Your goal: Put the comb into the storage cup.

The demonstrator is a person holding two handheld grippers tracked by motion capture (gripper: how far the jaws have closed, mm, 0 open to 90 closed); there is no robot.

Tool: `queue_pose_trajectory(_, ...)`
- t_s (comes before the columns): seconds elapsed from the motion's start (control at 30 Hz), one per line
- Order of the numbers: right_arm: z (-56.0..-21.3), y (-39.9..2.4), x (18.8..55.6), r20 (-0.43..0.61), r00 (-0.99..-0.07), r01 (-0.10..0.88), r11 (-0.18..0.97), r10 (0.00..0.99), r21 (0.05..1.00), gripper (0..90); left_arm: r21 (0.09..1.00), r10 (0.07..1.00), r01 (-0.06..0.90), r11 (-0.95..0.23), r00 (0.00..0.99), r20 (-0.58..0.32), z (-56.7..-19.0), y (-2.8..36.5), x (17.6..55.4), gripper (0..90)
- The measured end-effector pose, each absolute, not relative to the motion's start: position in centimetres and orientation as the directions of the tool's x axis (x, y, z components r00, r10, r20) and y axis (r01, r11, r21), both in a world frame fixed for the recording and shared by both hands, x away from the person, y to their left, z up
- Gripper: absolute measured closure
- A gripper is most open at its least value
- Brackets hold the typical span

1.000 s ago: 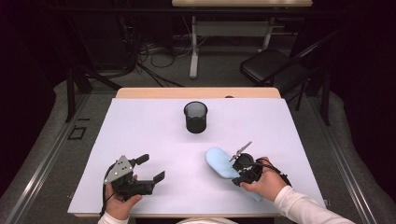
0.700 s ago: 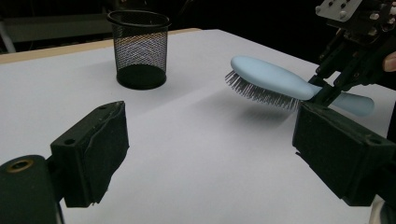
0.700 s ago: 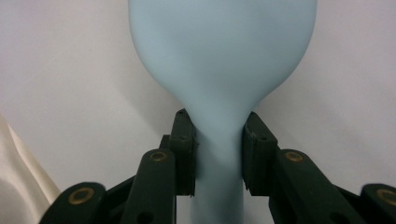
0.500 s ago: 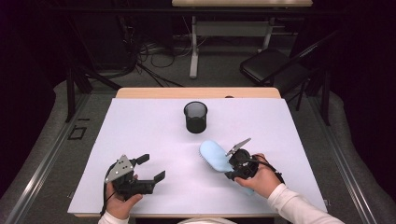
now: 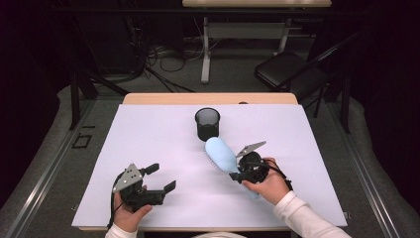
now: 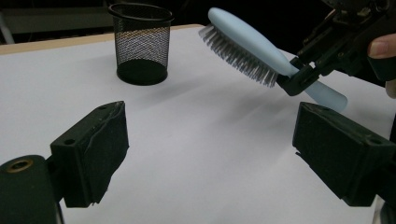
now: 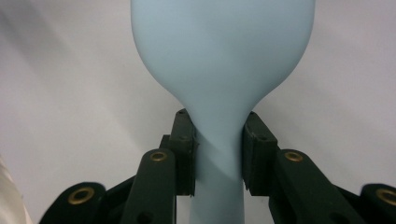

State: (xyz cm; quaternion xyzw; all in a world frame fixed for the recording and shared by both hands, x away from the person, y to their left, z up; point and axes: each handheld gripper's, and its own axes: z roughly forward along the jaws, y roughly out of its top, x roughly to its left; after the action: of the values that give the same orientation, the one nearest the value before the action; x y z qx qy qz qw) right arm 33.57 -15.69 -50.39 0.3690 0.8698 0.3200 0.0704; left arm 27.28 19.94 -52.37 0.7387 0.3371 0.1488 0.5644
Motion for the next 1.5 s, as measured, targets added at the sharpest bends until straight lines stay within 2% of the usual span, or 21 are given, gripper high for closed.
queue_pose_trajectory(0.43,-49.1,-15.5,35.4,0.122,-0.69,0.555,0.413,0.714,0.722,69.6,0.929,0.66,0.339,-0.15,0.734,-0.161,-52.5,19.6,27.3,10.7)
queue_pose_trajectory(0.73,-48.4,-14.4,36.2,0.085,-0.705,0.489,0.396,0.704,0.777,69.5,0.928,0.661,0.333,-0.168,0.737,-0.145,-52.5,19.4,27.2,10.7)
queue_pose_trajectory(1.03,-47.8,-14.4,35.4,-0.015,-0.737,0.34,0.39,0.676,0.855,69.6,0.929,0.67,0.33,-0.171,0.73,-0.136,-52.4,19.3,27.2,10.7)
queue_pose_trajectory(1.2,-47.6,-14.4,34.5,-0.098,-0.723,0.263,0.404,0.684,0.876,69.5,0.932,0.678,0.33,-0.149,0.72,-0.147,-52.3,19.3,27.2,10.7)
queue_pose_trajectory(1.5,-47.4,-14.3,33.3,-0.157,-0.717,0.187,0.405,0.679,0.895,69.5,0.928,0.671,0.352,-0.123,0.719,-0.184,-50.9,18.7,28.3,10.6)
